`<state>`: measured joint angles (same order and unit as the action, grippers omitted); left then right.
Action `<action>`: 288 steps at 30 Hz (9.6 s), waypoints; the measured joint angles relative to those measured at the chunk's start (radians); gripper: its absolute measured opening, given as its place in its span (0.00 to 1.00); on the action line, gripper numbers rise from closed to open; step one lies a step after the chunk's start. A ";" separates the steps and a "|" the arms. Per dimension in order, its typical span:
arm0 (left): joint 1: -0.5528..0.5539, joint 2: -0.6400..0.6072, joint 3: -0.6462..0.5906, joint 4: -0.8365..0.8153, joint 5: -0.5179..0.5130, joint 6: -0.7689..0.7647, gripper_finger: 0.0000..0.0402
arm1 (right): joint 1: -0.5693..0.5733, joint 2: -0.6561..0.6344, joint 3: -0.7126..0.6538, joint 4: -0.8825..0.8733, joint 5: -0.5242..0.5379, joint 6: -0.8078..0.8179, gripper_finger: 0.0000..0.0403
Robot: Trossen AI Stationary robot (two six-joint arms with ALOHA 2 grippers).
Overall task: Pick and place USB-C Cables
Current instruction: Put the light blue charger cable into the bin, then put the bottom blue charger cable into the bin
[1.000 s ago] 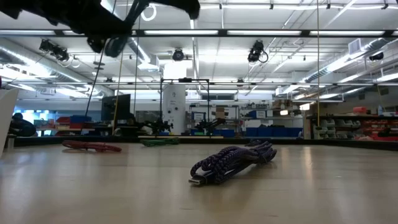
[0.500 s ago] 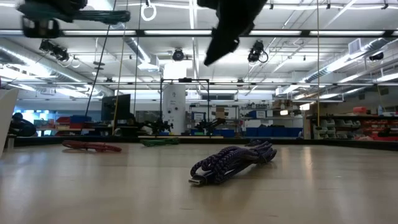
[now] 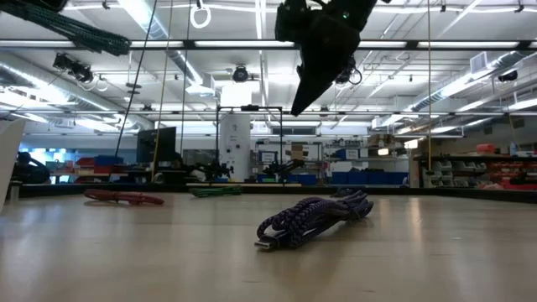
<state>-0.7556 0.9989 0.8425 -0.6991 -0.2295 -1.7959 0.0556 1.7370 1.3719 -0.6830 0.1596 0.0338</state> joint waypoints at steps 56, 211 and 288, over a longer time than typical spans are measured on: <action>-0.332 0.344 0.000 -0.009 -0.015 -0.412 0.26 | 0.095 0.000 -0.039 -0.031 -0.031 0.124 0.53; 0.176 0.198 0.099 0.161 -0.292 1.409 0.64 | 0.145 0.258 0.367 0.031 -0.053 -0.038 0.06; -0.027 0.259 0.298 -0.421 0.286 0.840 0.07 | 0.196 0.257 0.367 -0.151 -0.136 0.043 0.53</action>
<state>-0.7828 1.2583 1.1408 -1.1202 0.0561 -0.9561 0.2516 1.9945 1.7393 -0.8340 0.0231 0.0769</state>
